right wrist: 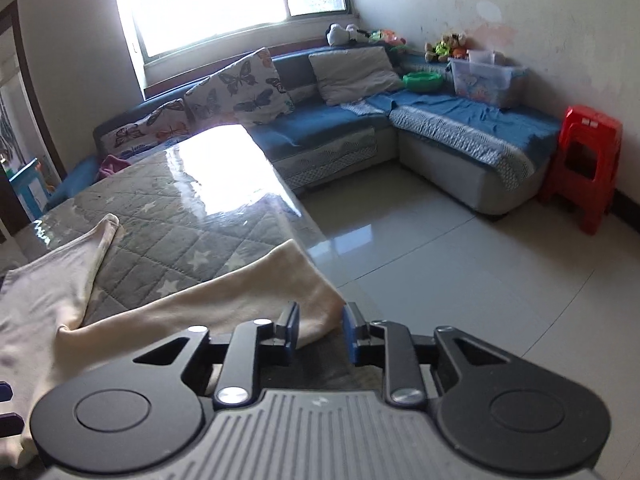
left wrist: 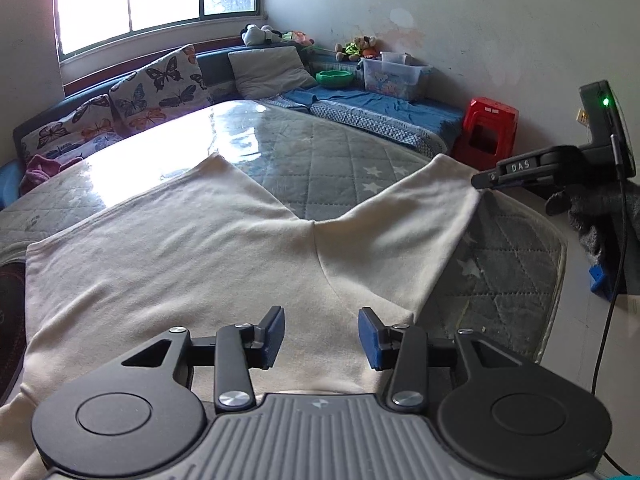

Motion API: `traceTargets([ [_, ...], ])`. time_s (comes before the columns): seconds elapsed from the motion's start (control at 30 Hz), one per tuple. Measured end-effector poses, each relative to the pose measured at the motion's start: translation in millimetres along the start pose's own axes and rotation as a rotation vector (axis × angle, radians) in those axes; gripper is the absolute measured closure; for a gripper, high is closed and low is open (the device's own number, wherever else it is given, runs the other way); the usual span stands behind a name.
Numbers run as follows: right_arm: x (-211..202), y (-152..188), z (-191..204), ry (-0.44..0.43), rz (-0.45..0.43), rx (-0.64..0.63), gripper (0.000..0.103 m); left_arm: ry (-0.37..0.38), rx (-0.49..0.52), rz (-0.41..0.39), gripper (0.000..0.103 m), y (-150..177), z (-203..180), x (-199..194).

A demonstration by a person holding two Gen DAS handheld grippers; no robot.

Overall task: Fold clothes
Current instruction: 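Release the sleeve with the left gripper and move both tools back over the sweatshirt, then grasp the other sleeve cuff with the right gripper and lift it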

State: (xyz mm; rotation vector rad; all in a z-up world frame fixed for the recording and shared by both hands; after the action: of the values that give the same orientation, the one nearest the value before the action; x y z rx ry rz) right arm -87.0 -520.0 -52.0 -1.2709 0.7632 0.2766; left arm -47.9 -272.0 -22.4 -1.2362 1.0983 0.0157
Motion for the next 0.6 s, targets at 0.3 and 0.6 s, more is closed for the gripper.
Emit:
traceTargets([
  [0.3,11,-2,5,0.061,-0.009,-0.015,0.076,-0.011,-0.006,0.010,0.059,-1,3,5],
  [0.6,12,-8,5,0.038,-0.026,0.002,0.095,-0.020,-0.015,0.016,0.059,-4,6,11],
])
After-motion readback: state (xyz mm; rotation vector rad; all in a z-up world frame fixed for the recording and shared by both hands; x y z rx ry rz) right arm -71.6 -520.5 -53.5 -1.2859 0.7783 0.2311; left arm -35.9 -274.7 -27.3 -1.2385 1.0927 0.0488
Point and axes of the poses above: each gripper's, at about its wrist camera, not at the fingertips, and x roughly the way its jaws point, z to its left, y to its underside, the point moved 7 cm from there along x, roughly the way its jaws point, and after that the axes turned 6 degrees about -x, right-handed, at the moved point
